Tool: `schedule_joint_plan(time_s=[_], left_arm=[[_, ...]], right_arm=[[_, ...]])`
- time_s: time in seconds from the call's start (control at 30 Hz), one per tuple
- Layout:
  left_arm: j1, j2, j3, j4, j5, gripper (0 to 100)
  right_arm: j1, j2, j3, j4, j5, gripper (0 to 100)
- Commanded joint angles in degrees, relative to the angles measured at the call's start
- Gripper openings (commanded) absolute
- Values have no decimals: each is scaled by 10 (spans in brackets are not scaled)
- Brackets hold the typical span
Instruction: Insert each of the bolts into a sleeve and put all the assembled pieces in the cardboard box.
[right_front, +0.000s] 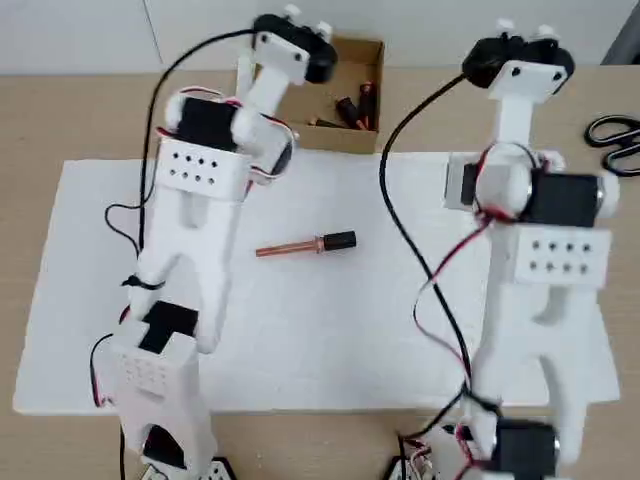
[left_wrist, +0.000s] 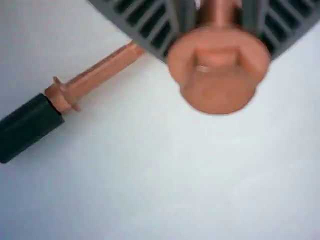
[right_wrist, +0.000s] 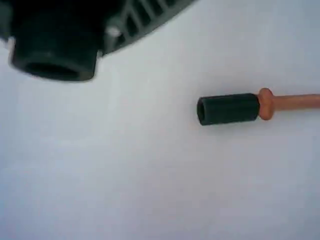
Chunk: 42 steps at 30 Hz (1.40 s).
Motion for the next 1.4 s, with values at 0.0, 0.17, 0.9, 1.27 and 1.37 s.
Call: schedule_joint_plan(time_s=[0.0,0.17,0.9,1.27,1.37], left_arm=[[-16,-44,-4,7,34,5],[-16,-44,-1,7,110,5],[0,-44,84,-132,379,5],[67,-143,80,-29,386,5],[69,-171,119,-44,401,5]], right_arm=[[-22,-157,145,-98,0,8],[-51,-358,448,-306,14,4],[-119,-545,862,-579,-78,4],[-121,-640,911,-575,-165,5],[-145,-673,941,-575,-165,6]])
